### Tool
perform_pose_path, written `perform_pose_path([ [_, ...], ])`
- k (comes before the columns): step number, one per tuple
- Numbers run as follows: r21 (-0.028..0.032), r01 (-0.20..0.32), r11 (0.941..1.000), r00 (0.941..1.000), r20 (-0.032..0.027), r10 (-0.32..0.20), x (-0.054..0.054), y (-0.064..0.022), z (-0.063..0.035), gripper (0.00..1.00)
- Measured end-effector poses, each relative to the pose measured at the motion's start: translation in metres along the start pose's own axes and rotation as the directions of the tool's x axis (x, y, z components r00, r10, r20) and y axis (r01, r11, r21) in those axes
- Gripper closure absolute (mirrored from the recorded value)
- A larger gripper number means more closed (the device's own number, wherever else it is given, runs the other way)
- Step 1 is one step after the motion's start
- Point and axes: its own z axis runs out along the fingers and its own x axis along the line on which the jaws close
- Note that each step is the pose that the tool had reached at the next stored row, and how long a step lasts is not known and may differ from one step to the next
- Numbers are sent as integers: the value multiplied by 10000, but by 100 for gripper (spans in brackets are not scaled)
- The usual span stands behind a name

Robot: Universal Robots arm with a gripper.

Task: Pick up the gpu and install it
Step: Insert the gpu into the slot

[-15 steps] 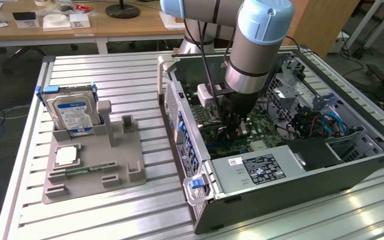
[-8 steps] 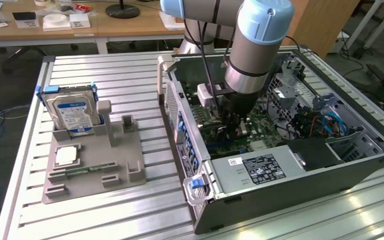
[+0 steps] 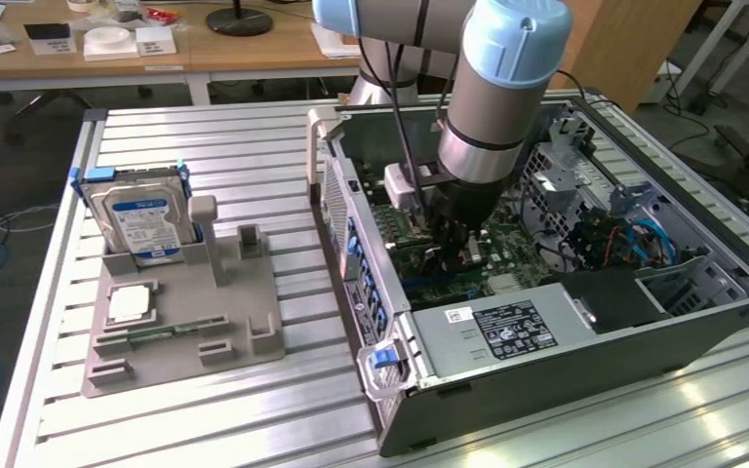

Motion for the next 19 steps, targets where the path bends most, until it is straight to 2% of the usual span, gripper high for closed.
perform_pose_path([
  [19,-1,1,10000,10000,-2,-1,1,7,49,72],
])
